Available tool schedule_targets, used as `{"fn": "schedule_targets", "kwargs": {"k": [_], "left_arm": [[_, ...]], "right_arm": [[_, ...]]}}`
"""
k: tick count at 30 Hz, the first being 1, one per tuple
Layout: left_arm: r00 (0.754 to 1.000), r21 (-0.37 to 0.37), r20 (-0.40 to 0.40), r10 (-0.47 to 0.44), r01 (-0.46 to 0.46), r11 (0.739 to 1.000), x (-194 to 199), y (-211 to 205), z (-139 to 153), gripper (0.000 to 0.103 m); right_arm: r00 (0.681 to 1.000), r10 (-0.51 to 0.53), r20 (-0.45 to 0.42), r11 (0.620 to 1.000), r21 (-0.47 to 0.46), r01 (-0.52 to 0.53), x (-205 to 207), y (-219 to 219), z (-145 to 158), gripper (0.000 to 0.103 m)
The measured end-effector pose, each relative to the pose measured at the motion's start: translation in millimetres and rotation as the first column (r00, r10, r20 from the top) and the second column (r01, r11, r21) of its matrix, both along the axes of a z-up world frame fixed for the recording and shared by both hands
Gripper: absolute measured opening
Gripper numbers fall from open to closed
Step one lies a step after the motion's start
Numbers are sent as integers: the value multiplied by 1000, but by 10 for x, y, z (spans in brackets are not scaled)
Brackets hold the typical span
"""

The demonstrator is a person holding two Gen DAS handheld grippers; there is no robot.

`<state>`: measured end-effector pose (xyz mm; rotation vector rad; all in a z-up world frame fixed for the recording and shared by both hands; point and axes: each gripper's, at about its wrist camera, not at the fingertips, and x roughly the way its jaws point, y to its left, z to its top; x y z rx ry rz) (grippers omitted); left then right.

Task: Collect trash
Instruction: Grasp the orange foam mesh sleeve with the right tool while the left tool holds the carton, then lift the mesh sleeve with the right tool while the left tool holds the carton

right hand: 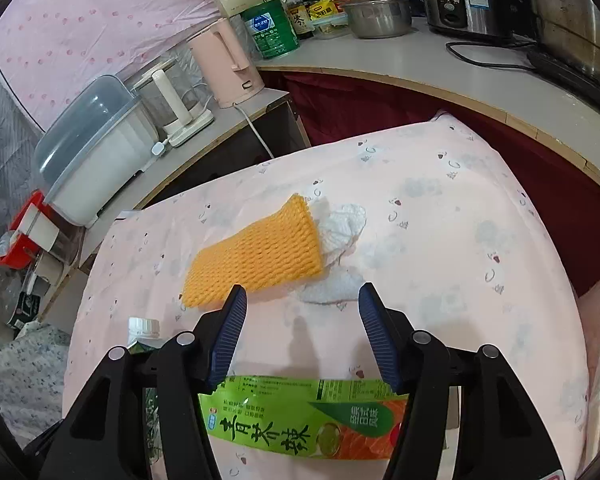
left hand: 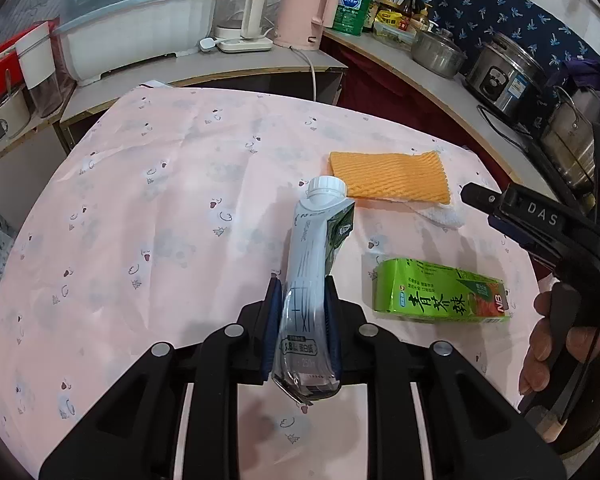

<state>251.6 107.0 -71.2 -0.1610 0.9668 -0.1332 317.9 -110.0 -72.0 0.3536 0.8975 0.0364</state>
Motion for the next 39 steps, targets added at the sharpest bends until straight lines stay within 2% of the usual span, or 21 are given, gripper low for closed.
{"fn": "schedule_targets", "kwargs": {"k": [8,9,10,12,15,17,31,35,39], "left_arm": [[1000,13,8,9,-9,1000,253,27,10,20],[1000,14,7,12,-12,1000,283,31,7,20],[1000,15,6,14,-14,1000,314,36,2,20],[1000,15,5,16,-17,1000,347,45,-4,20],[1000,16,5,20,-20,1000,356,43,5,20],[1000,15,5,20,-20,1000,339,21,20,20],[996,0,90,-29,30,1000,-149,-333,519,20],[993,-6,104,-58,59,998,-327,-462,618,20],[991,2,99,-91,91,996,-505,-579,614,20]], "right_arm": [[997,13,-71,998,55,-9,547,35,-245,56],[996,18,-83,998,58,-13,589,49,-298,51],[995,22,-93,998,62,-16,619,63,-344,41],[994,38,-107,997,75,-30,631,83,-418,34],[996,51,-75,996,72,-46,525,86,-365,19],[997,50,-51,997,63,-47,442,66,-271,17],[994,-56,93,989,145,42,-349,-575,536,15],[994,-74,78,980,191,58,-681,-741,547,15],[998,-61,27,976,209,54,-1103,-766,358,15]]}}
